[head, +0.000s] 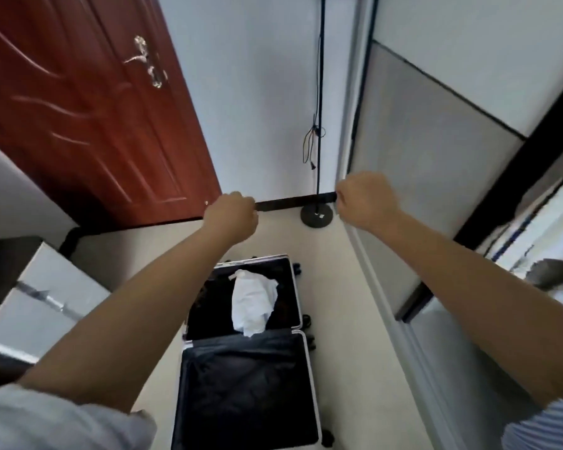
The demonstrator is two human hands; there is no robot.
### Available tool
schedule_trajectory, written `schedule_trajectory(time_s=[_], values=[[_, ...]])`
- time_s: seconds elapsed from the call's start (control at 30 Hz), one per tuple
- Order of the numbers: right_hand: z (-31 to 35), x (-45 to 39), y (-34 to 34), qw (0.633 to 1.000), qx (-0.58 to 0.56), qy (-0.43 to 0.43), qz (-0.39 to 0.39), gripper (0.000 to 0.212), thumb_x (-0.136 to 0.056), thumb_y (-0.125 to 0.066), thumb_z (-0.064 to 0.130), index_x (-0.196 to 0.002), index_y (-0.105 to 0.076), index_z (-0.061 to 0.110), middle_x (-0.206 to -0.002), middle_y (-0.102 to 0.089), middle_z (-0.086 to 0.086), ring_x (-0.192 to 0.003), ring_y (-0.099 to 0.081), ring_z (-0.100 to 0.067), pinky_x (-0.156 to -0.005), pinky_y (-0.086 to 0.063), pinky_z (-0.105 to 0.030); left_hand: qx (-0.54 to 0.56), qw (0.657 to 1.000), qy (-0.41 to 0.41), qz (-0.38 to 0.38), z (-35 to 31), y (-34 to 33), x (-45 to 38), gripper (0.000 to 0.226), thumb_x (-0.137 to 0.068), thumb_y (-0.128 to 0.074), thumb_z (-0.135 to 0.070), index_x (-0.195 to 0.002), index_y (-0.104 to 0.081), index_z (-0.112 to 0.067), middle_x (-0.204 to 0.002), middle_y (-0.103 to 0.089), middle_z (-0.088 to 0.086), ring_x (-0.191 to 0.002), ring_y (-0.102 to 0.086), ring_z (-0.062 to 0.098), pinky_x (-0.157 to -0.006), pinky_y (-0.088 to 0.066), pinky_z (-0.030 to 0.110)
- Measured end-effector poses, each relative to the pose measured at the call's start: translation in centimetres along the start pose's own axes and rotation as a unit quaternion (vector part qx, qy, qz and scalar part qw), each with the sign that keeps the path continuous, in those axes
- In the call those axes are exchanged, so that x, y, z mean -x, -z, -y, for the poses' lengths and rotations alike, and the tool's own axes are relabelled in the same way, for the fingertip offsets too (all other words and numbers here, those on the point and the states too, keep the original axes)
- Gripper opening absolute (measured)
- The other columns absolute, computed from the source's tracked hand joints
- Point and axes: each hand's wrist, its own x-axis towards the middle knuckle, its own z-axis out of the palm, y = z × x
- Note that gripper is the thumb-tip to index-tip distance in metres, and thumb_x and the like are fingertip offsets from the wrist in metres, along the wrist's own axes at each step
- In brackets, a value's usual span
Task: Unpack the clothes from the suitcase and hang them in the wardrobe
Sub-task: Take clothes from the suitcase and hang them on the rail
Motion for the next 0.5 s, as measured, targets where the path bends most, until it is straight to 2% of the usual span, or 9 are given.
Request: schedule_trajectory(time_s=[0.07, 0.1, 0.13, 0.17, 0.23, 0.33, 0.37, 0.43, 0.5], values=[[2.8, -0.8, -3.6, 0.999, -0.001, 0.047, -0.009, 0.016, -0.081, -0.052, 0.008, -0.087, -0.064, -0.001, -0.088, -0.064, -0.017, -0.085, -0.058, -0.033, -0.063, -0.031, -0.031, -0.005, 0.999, 0.04, 0.026, 3.1, -2.7, 1.2, 0.032, -0.094, -0.04, -0.024, -0.116, -0.056, -0.006, -0.121, -0.051, 0.015, -0.113, -0.048, 0.033, -0.09, -0.043, 0.039], [4.0, -0.7, -5.0, 0.998, -0.001, 0.068, -0.001, 0.007, -0.071, -0.064, 0.006, -0.074, -0.065, -0.001, -0.075, -0.064, -0.016, -0.073, -0.06, -0.033, -0.057, -0.035, -0.031, -0.006, 0.998, 0.057, 0.039, 4.2, -3.9, 1.9, 0.032, -0.095, -0.04, -0.024, -0.117, -0.056, -0.008, -0.122, -0.051, 0.014, -0.115, -0.047, 0.031, -0.091, -0.043, 0.039], [5.1, -0.6, -6.7, 0.997, -0.012, 0.077, 0.013, 0.011, -0.058, -0.073, 0.003, -0.061, -0.063, 0.0, -0.062, -0.061, -0.015, -0.06, -0.06, -0.033, -0.052, -0.039, -0.029, -0.008, 0.996, 0.071, 0.055, 5.4, -5.2, 2.7, 0.032, -0.095, -0.039, -0.024, -0.117, -0.056, -0.009, -0.122, -0.05, 0.013, -0.115, -0.047, 0.031, -0.091, -0.043, 0.039], [6.3, -0.7, -8.8, 0.995, -0.029, 0.095, 0.016, 0.013, -0.054, -0.074, 0.0, -0.055, -0.061, -0.001, -0.056, -0.059, -0.016, -0.054, -0.059, -0.033, -0.049, -0.041, -0.03, -0.01, 0.993, 0.086, 0.076, 6.7, -6.5, 3.4, 0.032, -0.095, -0.039, -0.024, -0.117, -0.056, -0.009, -0.122, -0.05, 0.012, -0.116, -0.047, 0.031, -0.091, -0.043, 0.039], [8.5, -0.6, -12.9, 0.99, -0.051, 0.112, 0.065, 0.007, -0.065, -0.063, -0.002, -0.058, -0.061, -0.004, -0.058, -0.06, -0.019, -0.057, -0.059, -0.035, -0.052, -0.042, -0.033, -0.013, 0.988, 0.102, 0.116, 9.2, -9.2, 4.3, 0.032, -0.095, -0.038, -0.023, -0.119, -0.054, -0.009, -0.123, -0.05, 0.012, -0.116, -0.047, 0.03, -0.091, -0.043, 0.039], [11.1, -0.3, -17.3, 0.986, -0.065, 0.109, 0.104, 0.01, -0.06, -0.058, 0.0, -0.05, -0.057, 0.002, -0.049, -0.056, -0.013, -0.045, -0.057, -0.033, -0.041, -0.044, -0.033, -0.03, 0.979, 0.1, 0.176, 12.6, -12.6, 4.9, 0.034, -0.097, -0.034, -0.026, -0.123, -0.05, -0.012, -0.125, -0.047, 0.01, -0.117, -0.045, 0.028, -0.09, -0.042, 0.037], [12.1, -0.7, -18.8, 0.982, -0.078, 0.104, 0.134, 0.009, -0.067, -0.057, -0.001, -0.059, -0.06, 0.001, -0.059, -0.06, -0.016, -0.056, -0.06, -0.034, -0.049, -0.047, -0.036, -0.039, 0.976, 0.093, 0.191, 14.1, -13.5, 4.6, 0.034, -0.097, -0.033, -0.025, -0.123, -0.049, -0.012, -0.124, -0.047, 0.01, -0.117, -0.044, 0.027, -0.09, -0.041, 0.036], [13.8, -1.4, -22.0, 0.981, -0.06, 0.086, 0.162, 0.018, -0.086, -0.047, 0.01, -0.092, -0.062, 0.002, -0.093, -0.063, -0.013, -0.09, -0.06, -0.03, -0.073, -0.045, -0.031, -0.059, 0.972, 0.077, 0.213, 16.9, -15.2, 4.0, 0.033, -0.097, -0.033, -0.024, -0.123, -0.048, -0.011, -0.125, -0.046, 0.011, -0.118, -0.043, 0.027, -0.09, -0.041, 0.036], [15.9, -2.6, -25.3, 0.974, -0.059, 0.048, 0.212, 0.026, -0.092, -0.038, 0.017, -0.106, -0.057, 0.007, -0.106, -0.06, -0.008, -0.101, -0.055, -0.025, -0.078, -0.042, -0.027, -0.07, 0.971, 0.061, 0.221, 20.5, -17.3, 2.6, 0.033, -0.097, -0.032, -0.023, -0.124, -0.047, -0.01, -0.126, -0.045, 0.011, -0.119, -0.042, 0.027, -0.091, -0.04, 0.036]])
